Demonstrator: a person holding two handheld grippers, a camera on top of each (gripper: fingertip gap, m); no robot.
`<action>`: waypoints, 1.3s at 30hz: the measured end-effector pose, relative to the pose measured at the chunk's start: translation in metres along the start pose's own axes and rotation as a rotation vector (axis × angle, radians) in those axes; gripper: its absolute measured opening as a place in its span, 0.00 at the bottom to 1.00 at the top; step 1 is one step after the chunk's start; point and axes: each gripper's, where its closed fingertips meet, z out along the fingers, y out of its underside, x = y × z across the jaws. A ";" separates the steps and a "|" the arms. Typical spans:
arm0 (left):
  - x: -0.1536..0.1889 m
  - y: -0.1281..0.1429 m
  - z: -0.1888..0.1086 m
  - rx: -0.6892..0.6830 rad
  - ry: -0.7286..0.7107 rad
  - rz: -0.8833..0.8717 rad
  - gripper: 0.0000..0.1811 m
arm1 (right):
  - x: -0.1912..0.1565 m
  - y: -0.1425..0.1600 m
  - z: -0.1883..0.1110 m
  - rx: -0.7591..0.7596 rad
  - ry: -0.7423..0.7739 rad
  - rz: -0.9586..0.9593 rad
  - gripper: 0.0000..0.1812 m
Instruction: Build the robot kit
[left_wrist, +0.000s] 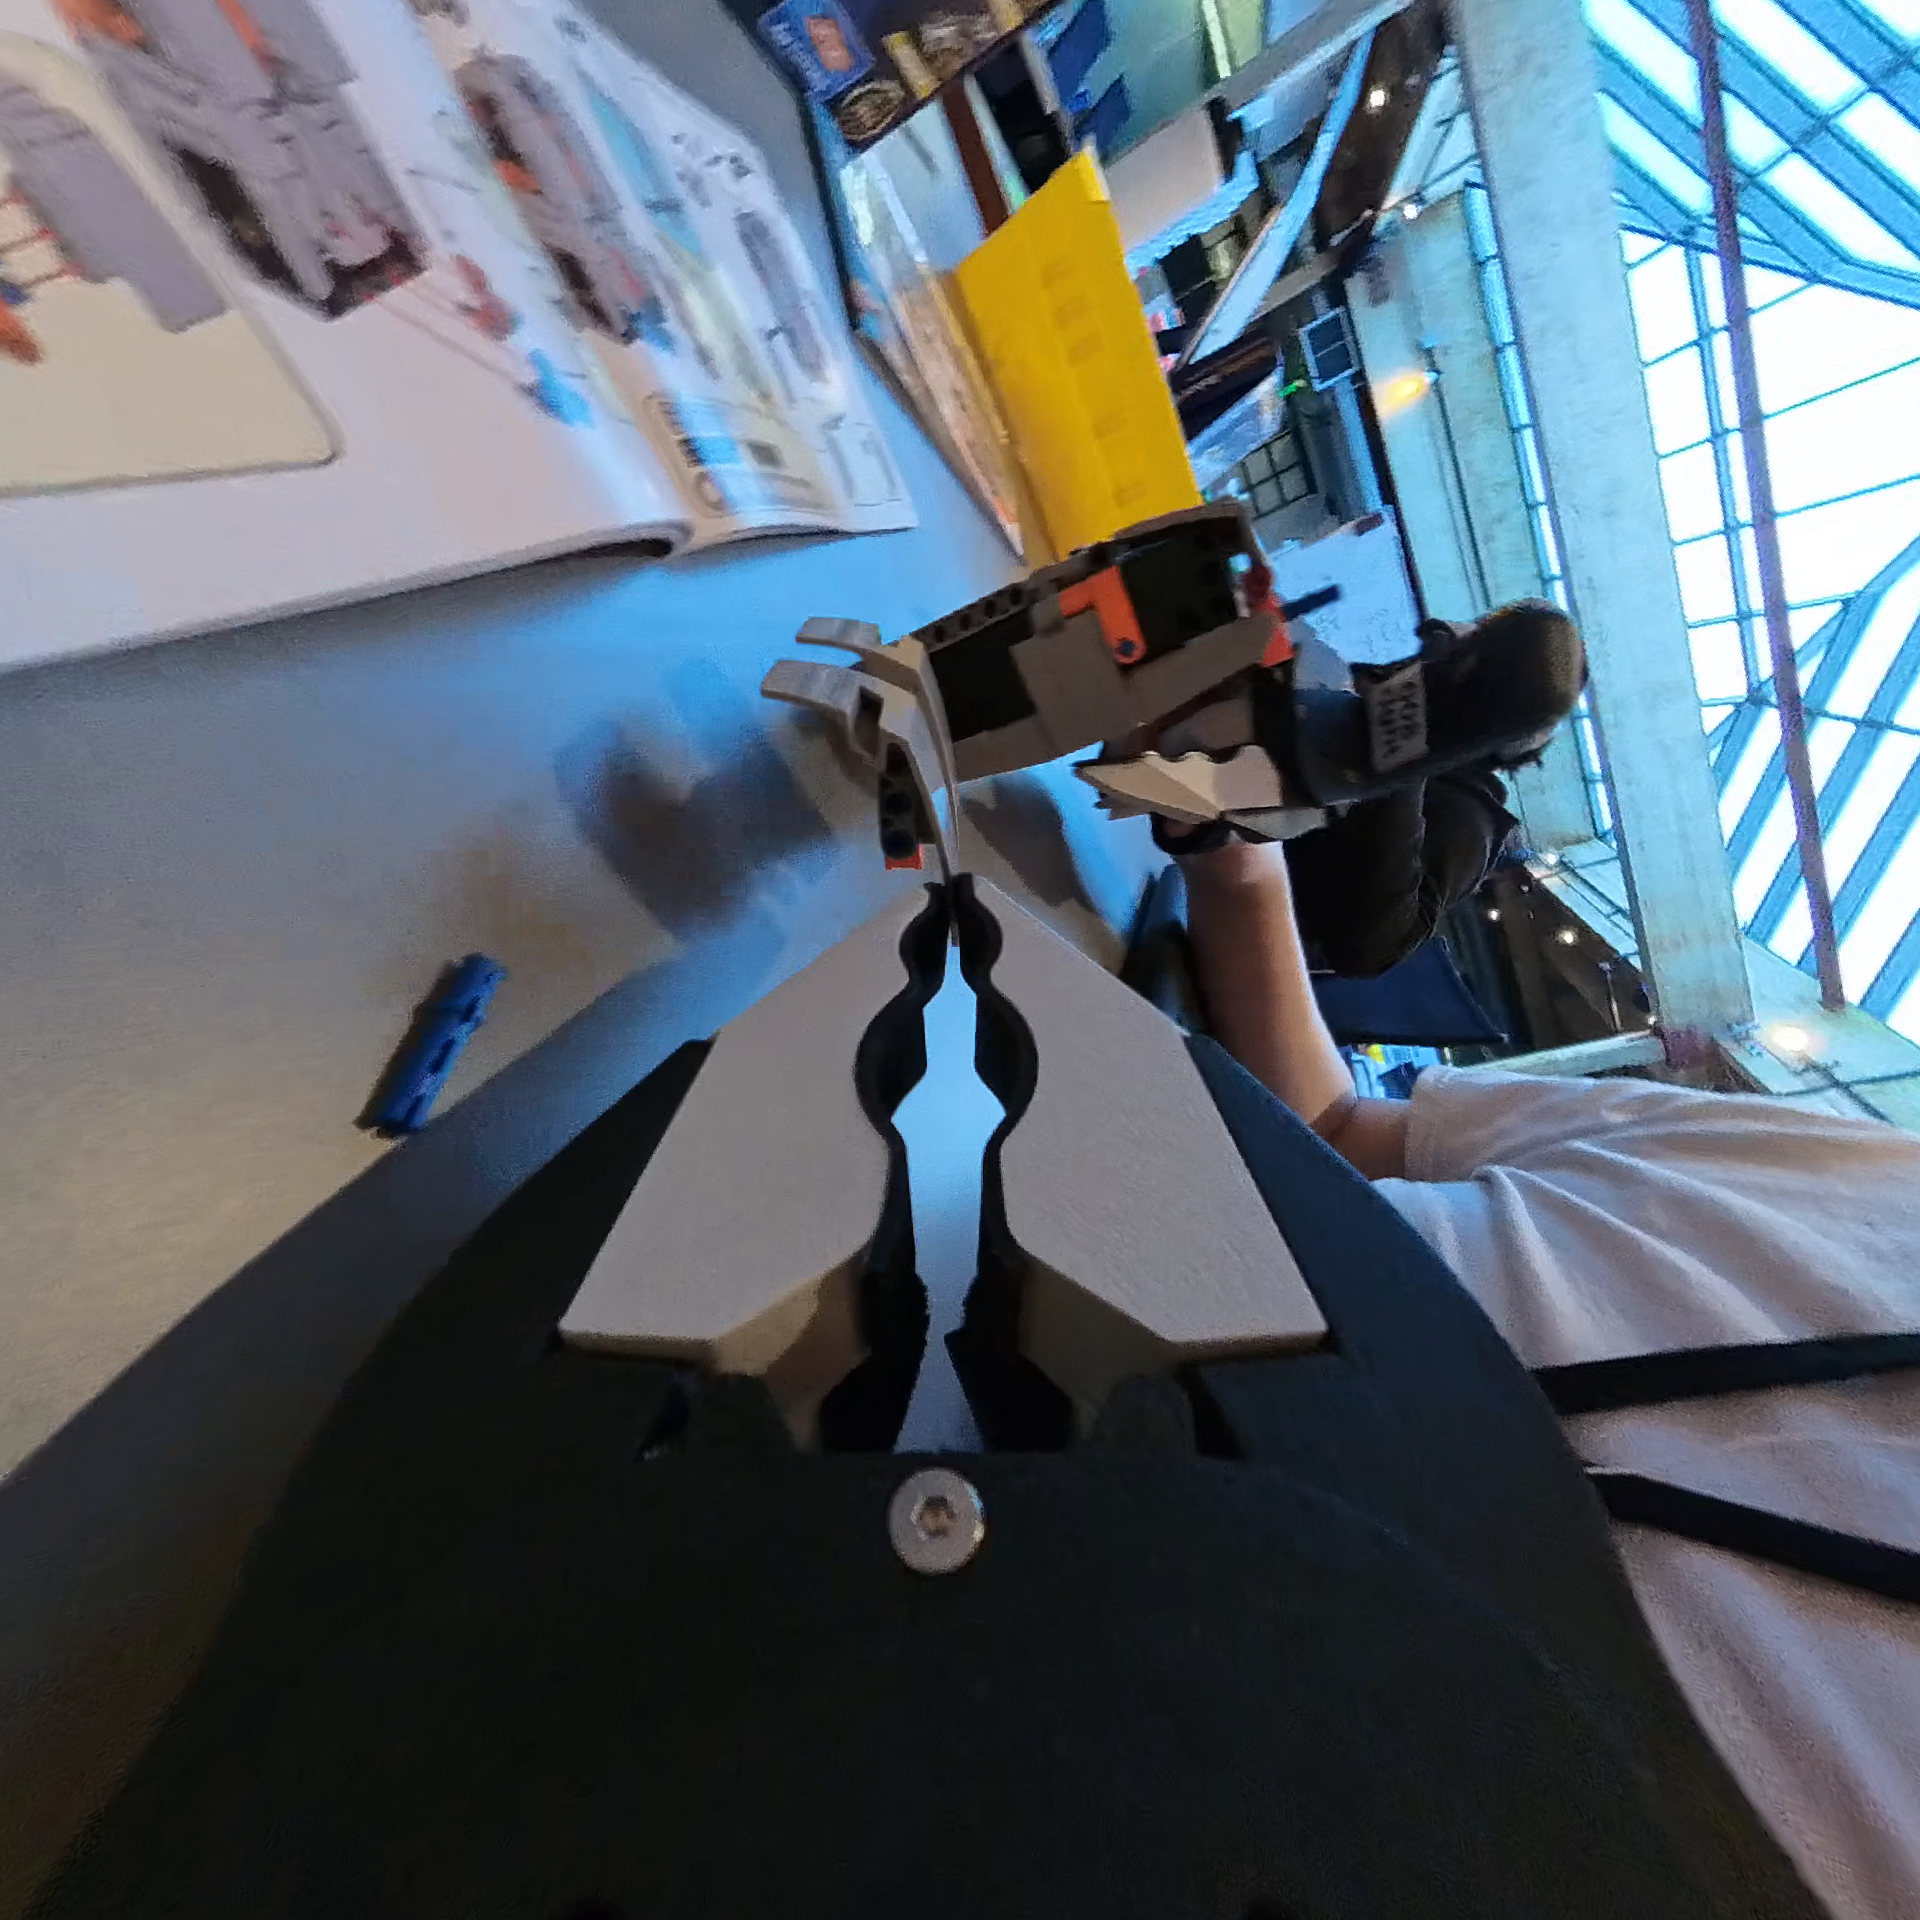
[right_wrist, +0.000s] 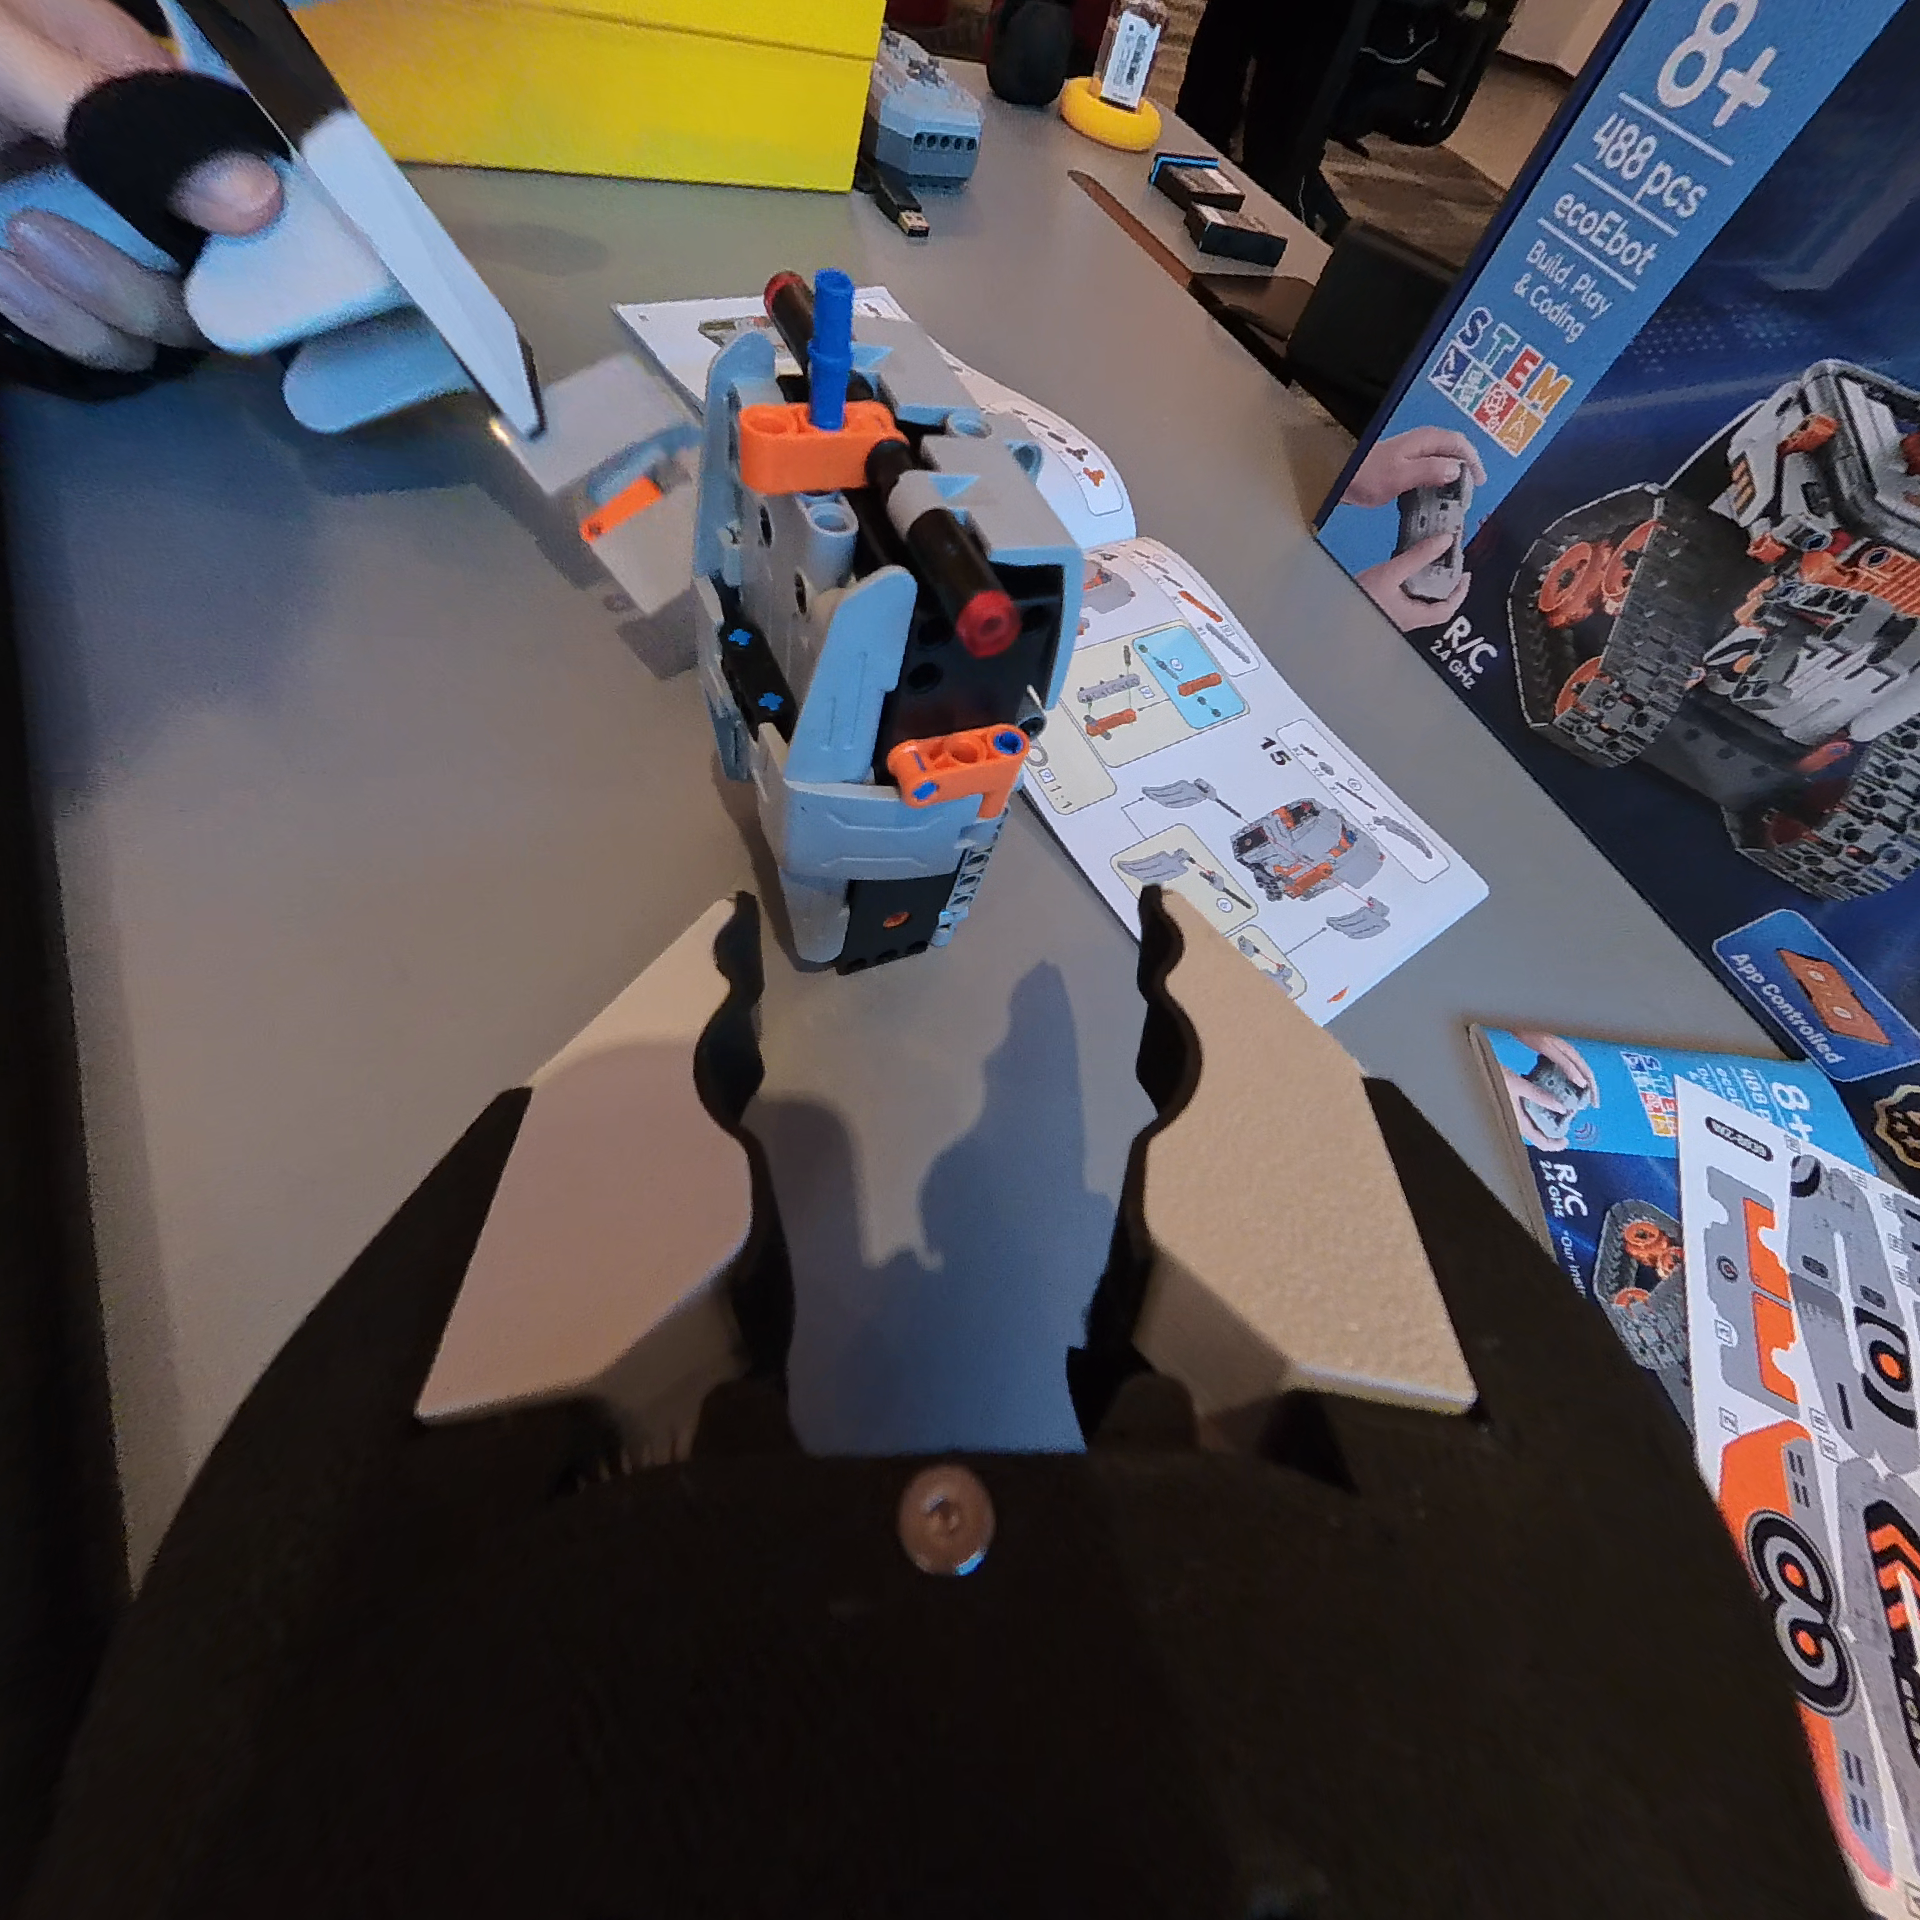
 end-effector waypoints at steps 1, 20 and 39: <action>0.006 -0.002 -0.002 0.017 0.015 0.041 0.00 | 0.001 0.001 0.000 -0.003 0.002 -0.003 0.39; 0.111 0.041 0.013 0.037 0.174 0.790 0.00 | -0.024 -0.088 -0.078 0.536 -0.239 0.153 0.18; 0.109 0.061 0.028 -0.021 0.142 1.009 0.00 | -0.100 -0.074 -0.046 0.399 -0.508 0.138 0.12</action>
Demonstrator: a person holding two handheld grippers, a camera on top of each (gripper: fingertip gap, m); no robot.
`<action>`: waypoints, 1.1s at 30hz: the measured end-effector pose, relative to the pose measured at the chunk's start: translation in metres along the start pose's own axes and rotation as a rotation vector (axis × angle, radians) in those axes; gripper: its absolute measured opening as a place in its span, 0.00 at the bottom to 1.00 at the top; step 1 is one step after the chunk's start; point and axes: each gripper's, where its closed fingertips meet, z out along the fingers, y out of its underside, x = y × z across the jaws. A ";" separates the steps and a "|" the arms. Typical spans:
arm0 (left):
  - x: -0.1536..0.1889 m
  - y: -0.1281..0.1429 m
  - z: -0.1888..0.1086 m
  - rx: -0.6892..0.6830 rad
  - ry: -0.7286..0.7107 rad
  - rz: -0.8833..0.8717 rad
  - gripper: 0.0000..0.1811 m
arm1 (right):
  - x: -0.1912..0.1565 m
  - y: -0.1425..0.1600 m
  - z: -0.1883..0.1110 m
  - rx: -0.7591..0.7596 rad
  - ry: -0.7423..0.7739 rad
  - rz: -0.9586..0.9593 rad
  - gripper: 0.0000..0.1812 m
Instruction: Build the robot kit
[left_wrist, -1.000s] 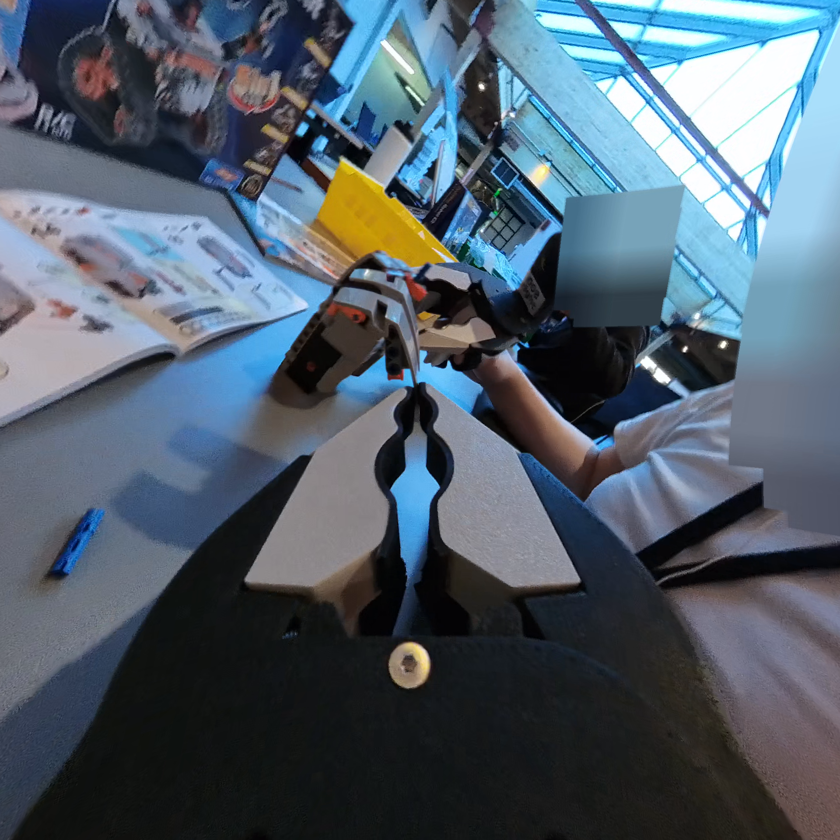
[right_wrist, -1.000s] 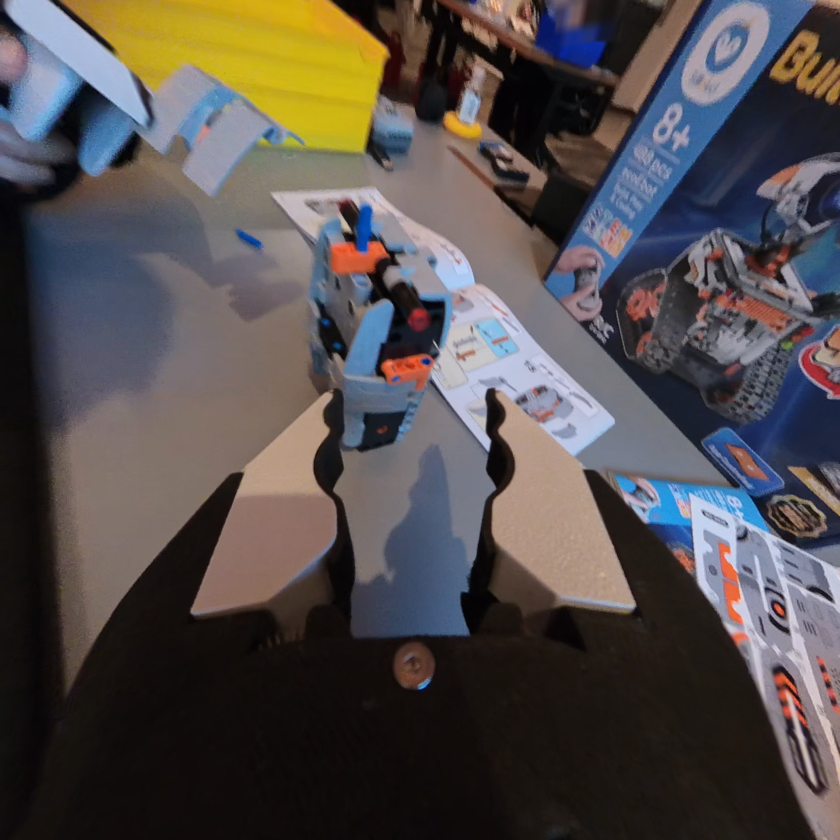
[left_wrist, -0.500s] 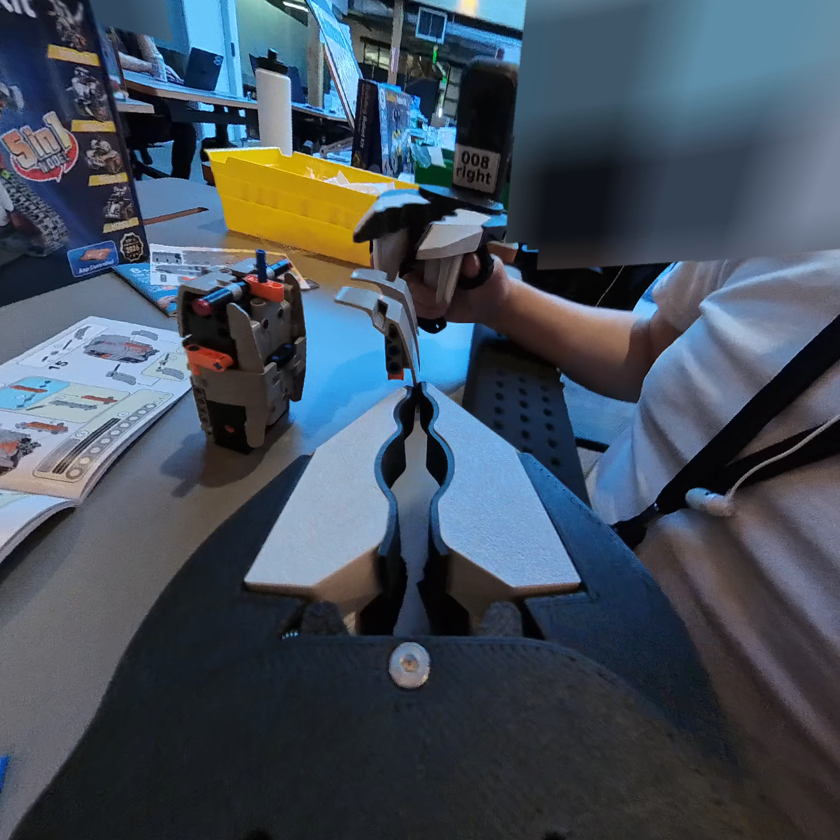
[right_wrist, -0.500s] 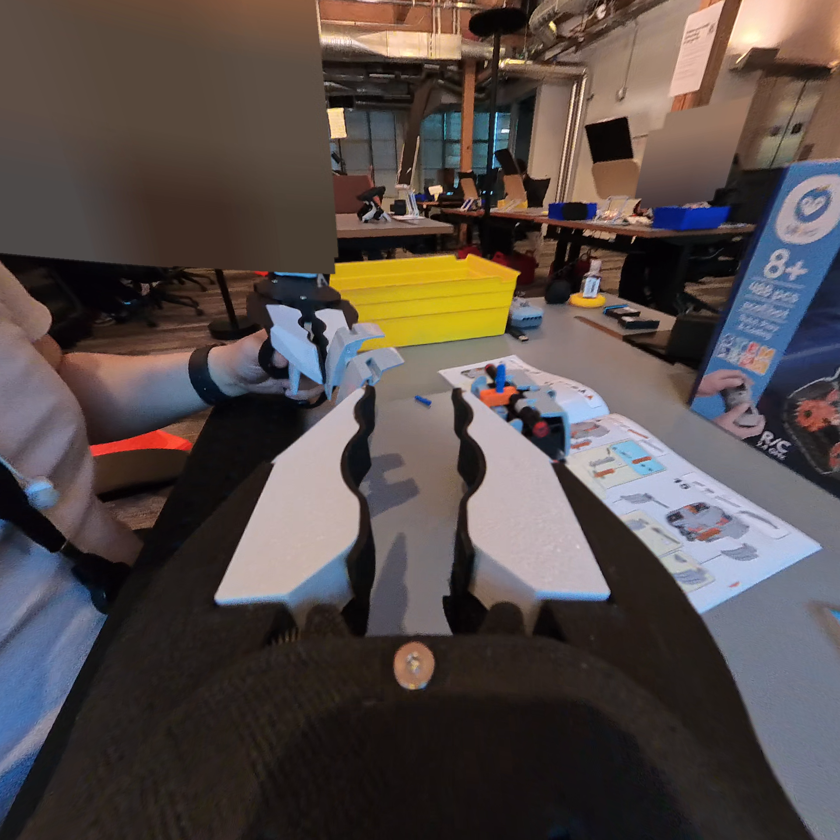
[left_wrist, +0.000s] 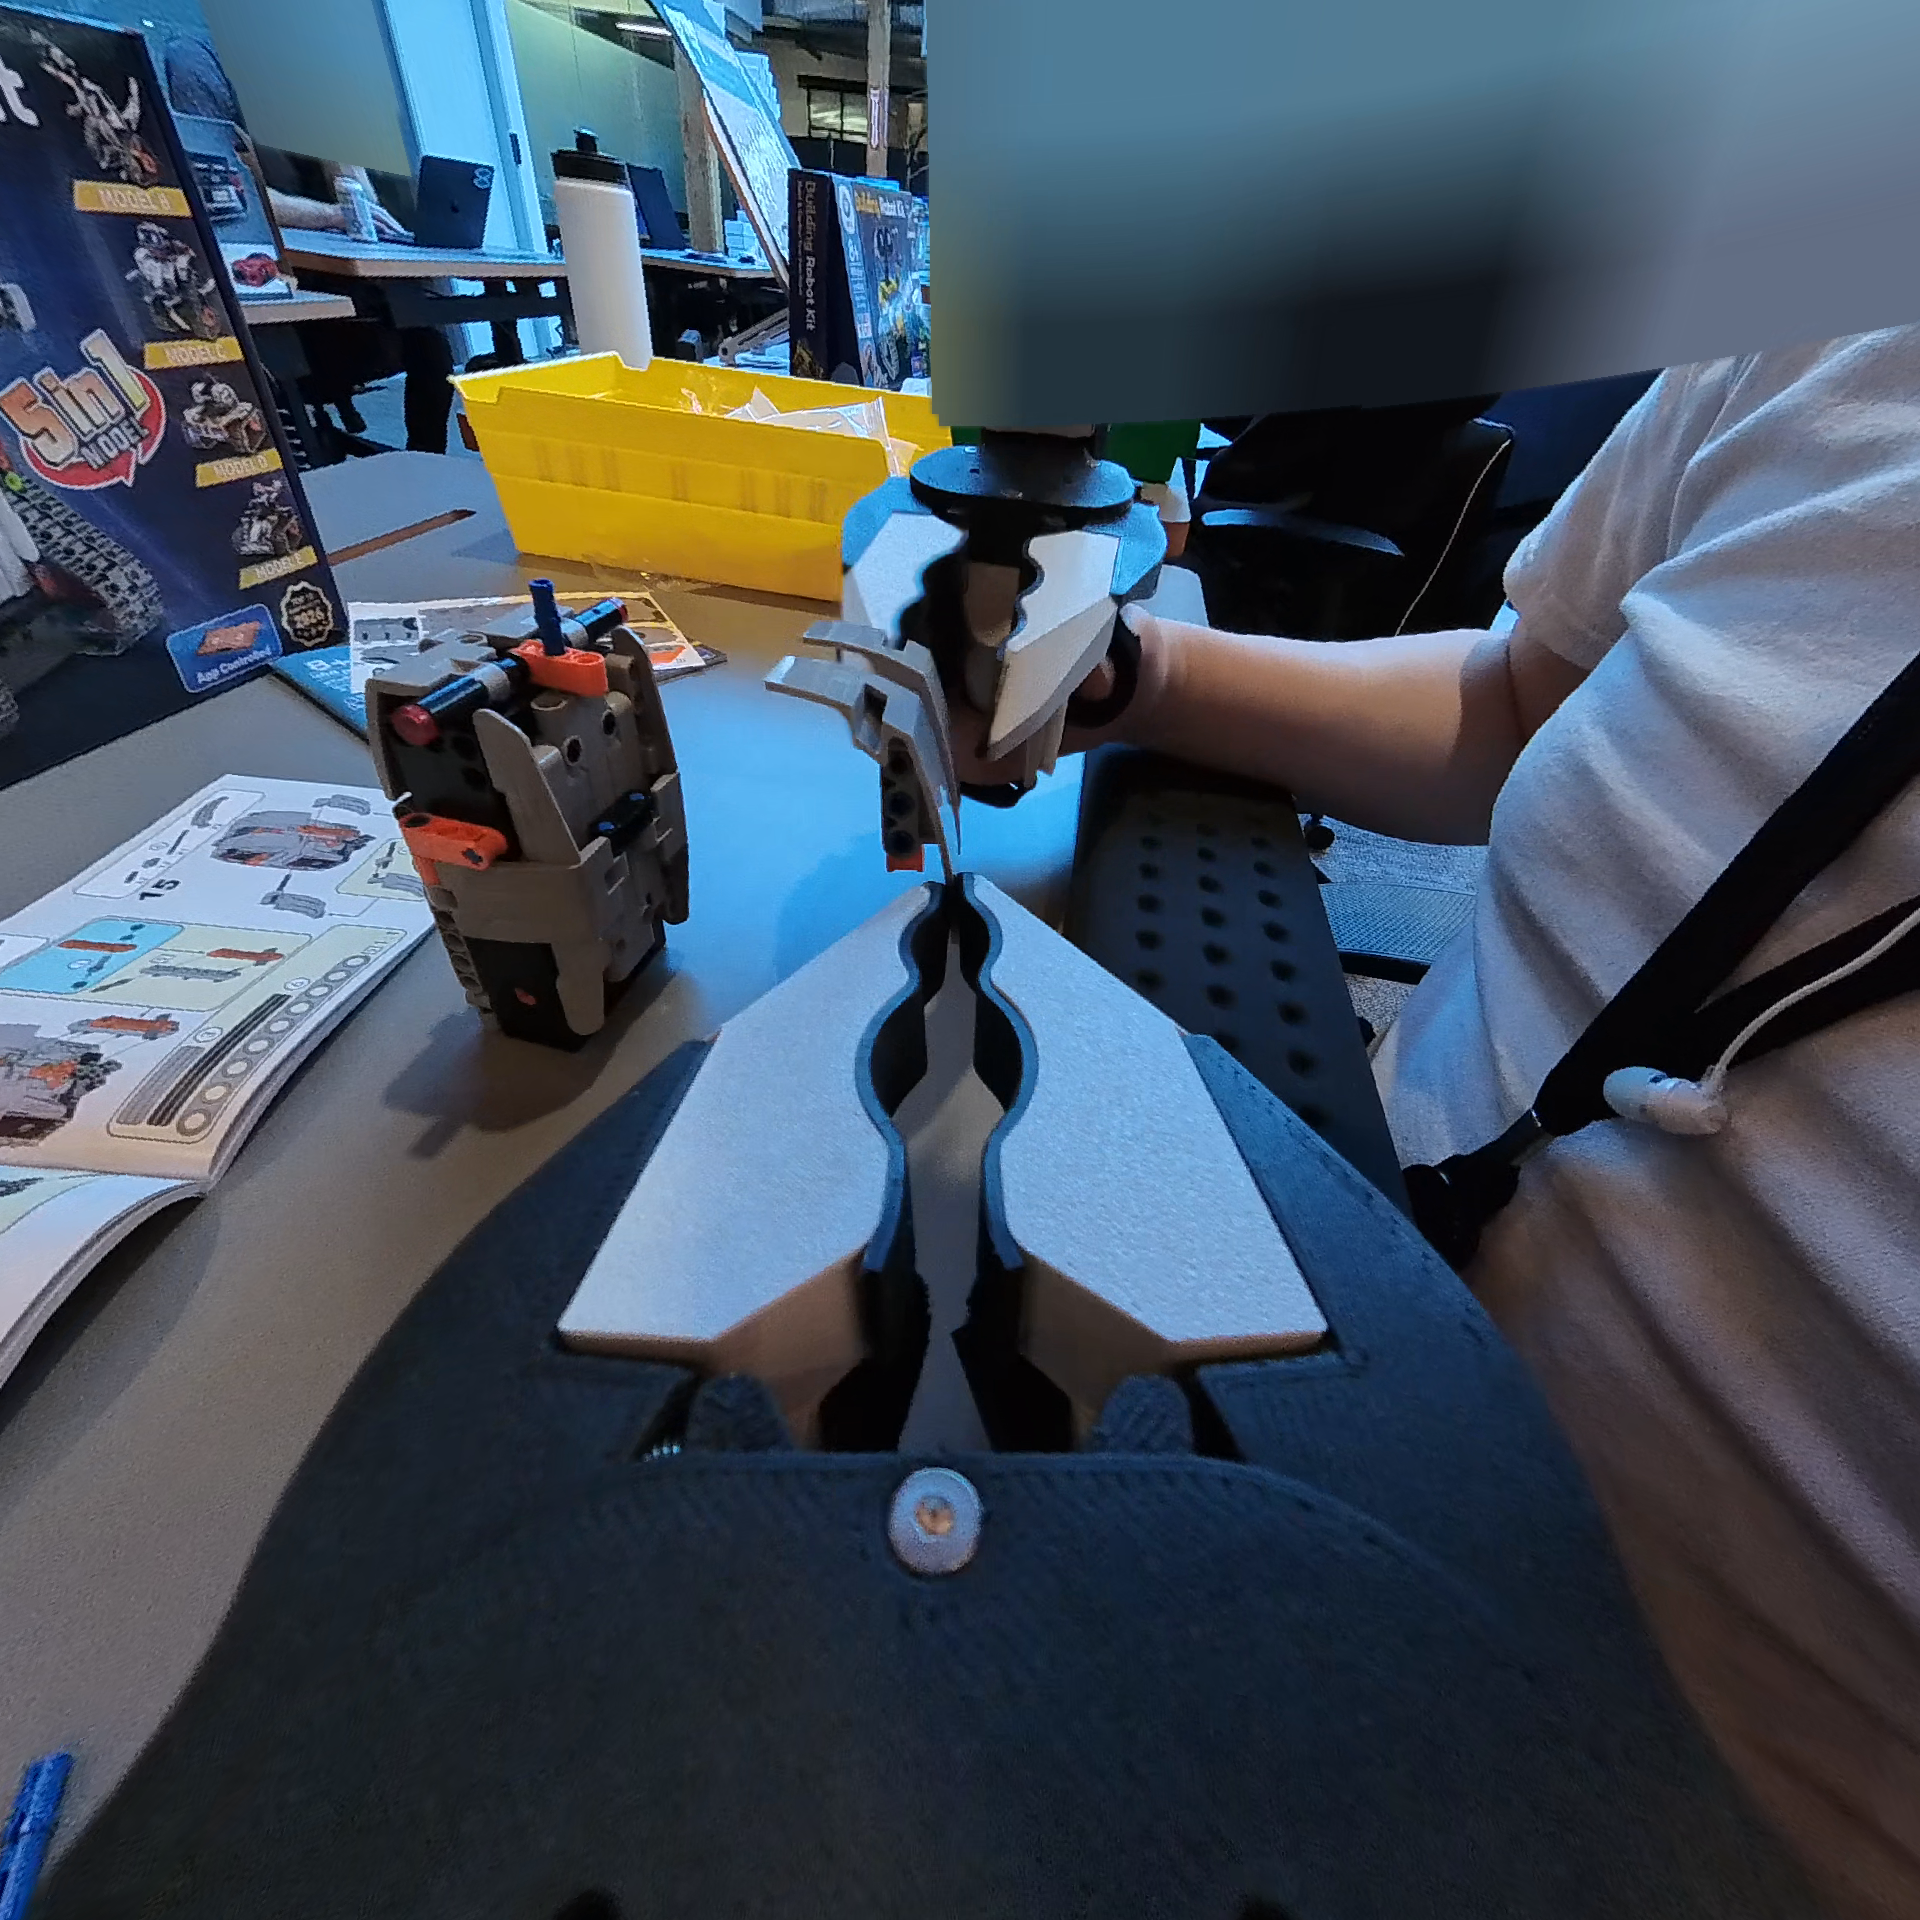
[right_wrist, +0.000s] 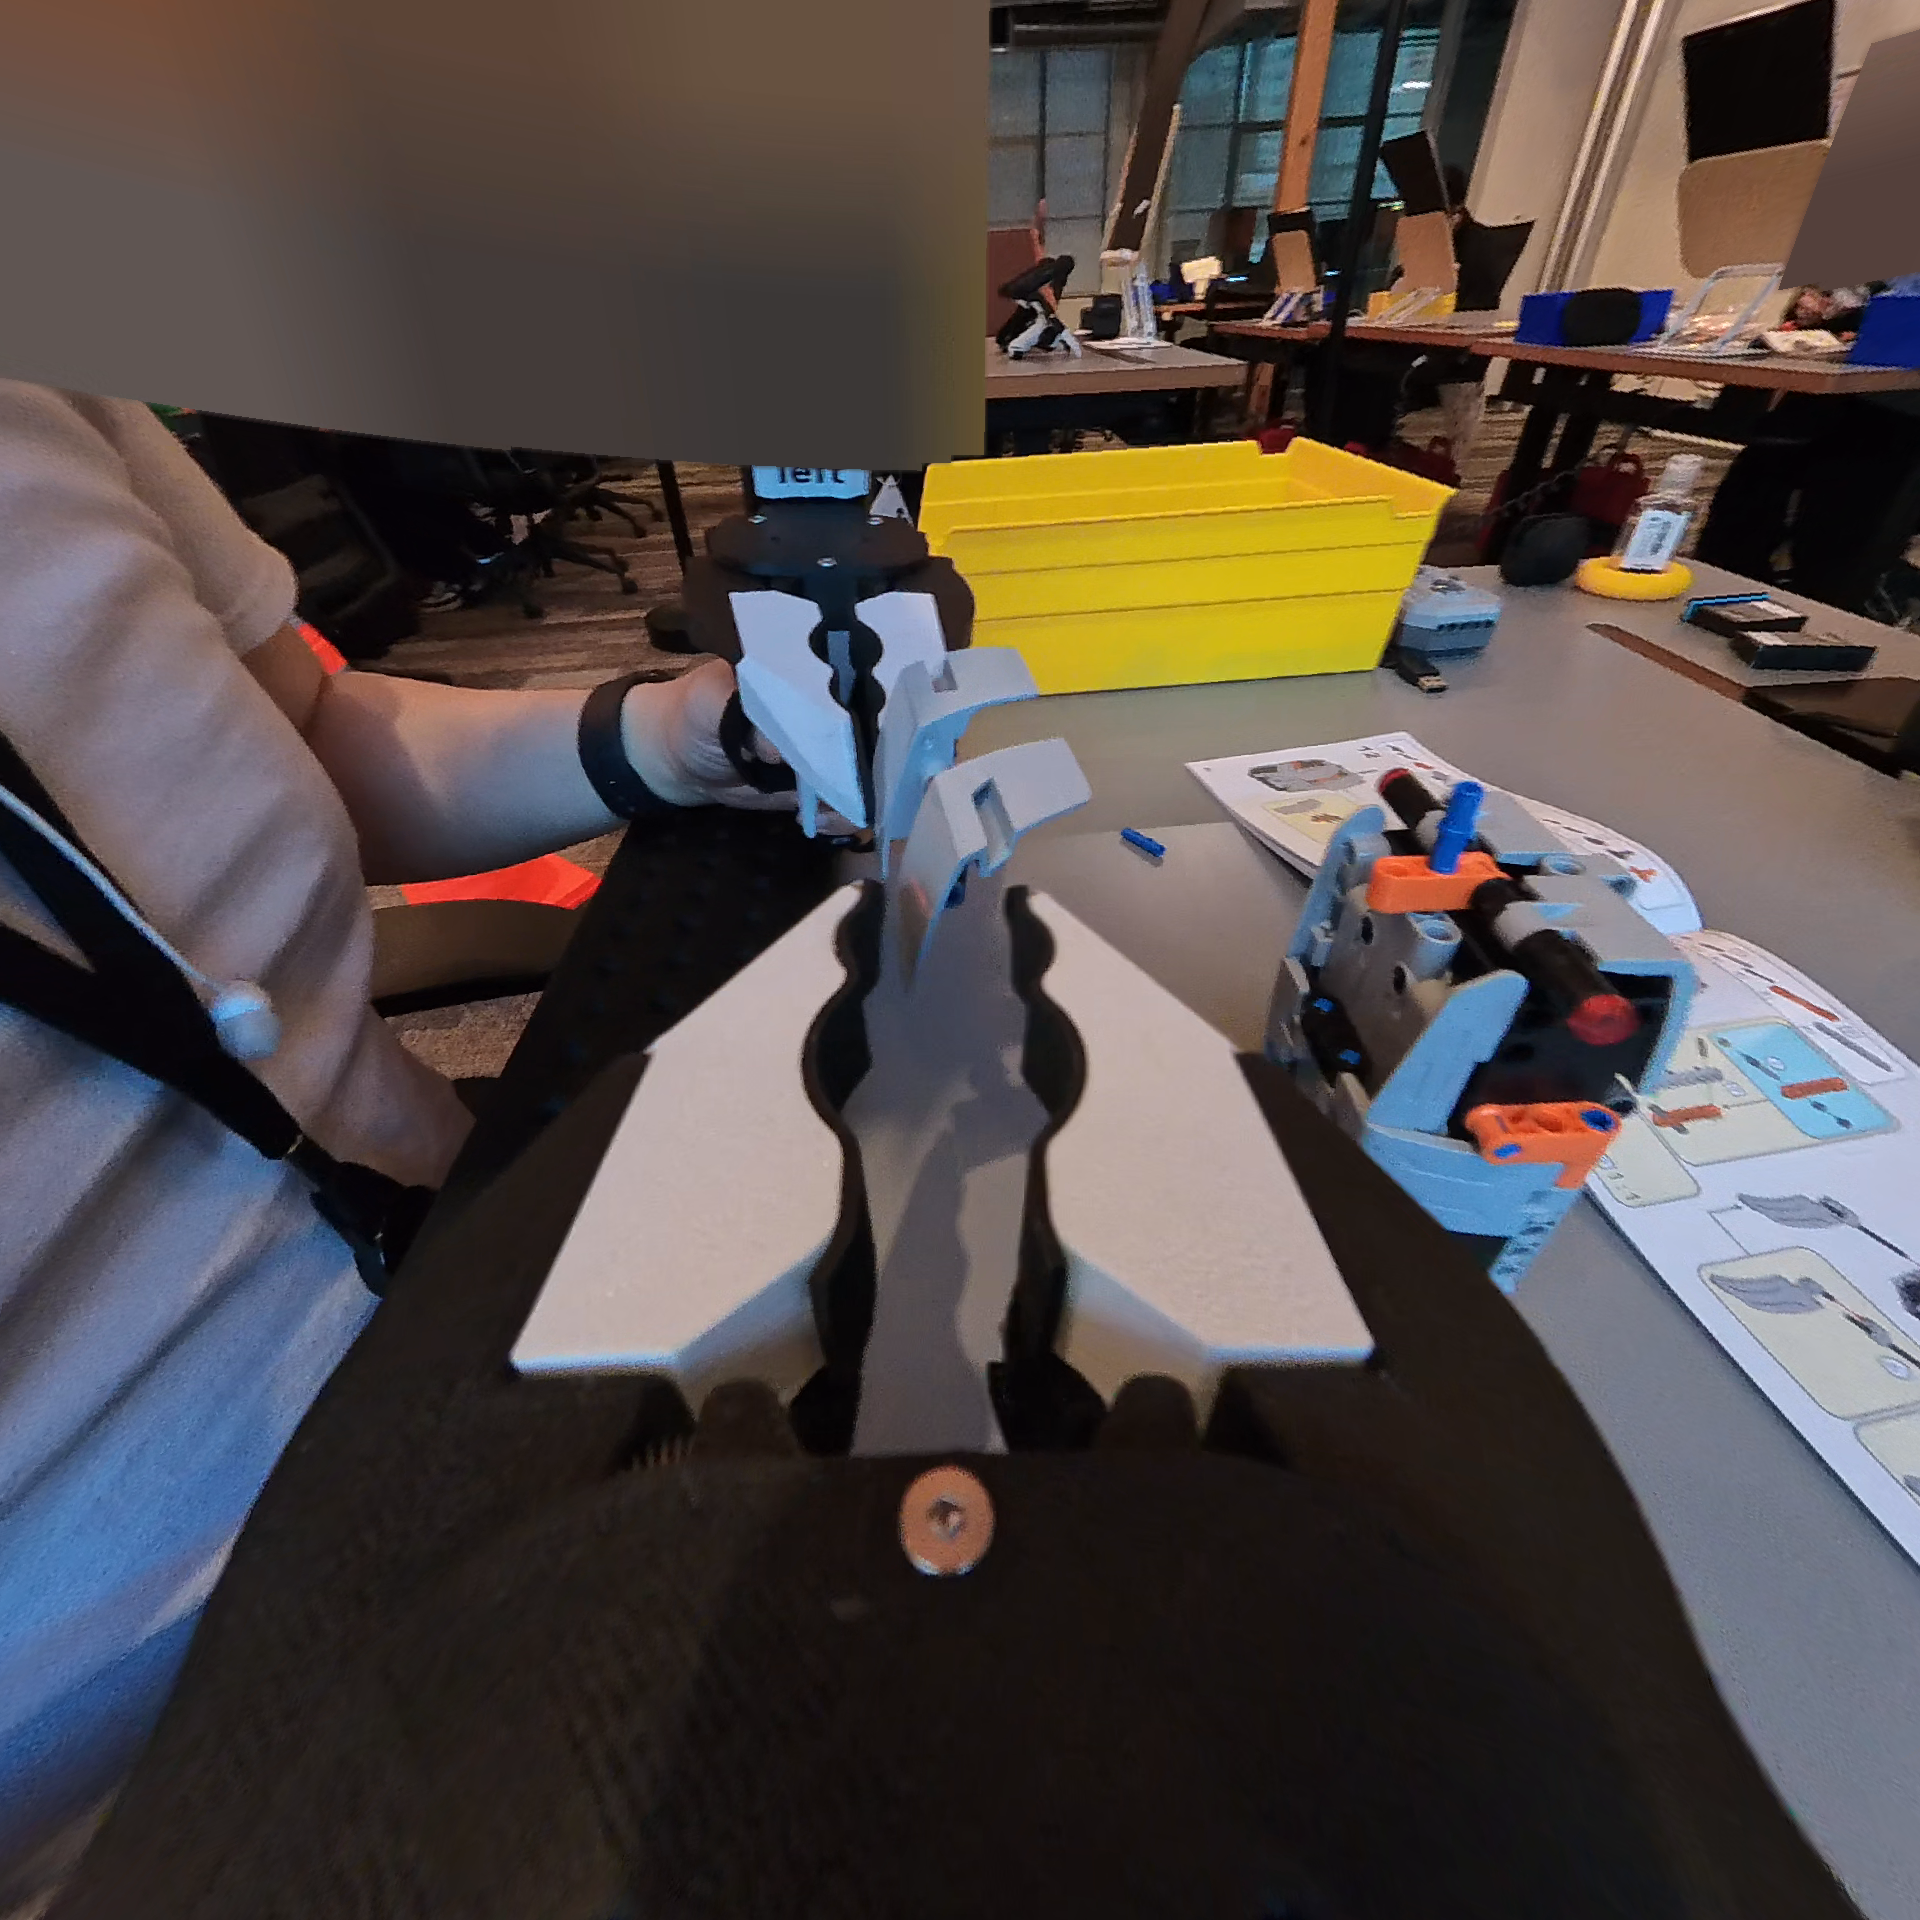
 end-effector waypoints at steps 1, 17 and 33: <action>0.001 0.000 0.000 0.001 0.002 0.004 0.00 | -0.004 0.000 0.001 -0.002 -0.024 -0.002 0.07; -0.011 0.005 -0.013 -0.055 0.188 0.036 0.00 | -0.007 0.008 0.026 -0.048 -0.042 -0.031 0.00; -0.036 0.013 -0.035 0.018 0.287 -0.080 0.00 | 0.009 0.019 0.055 -0.083 0.029 -0.052 0.00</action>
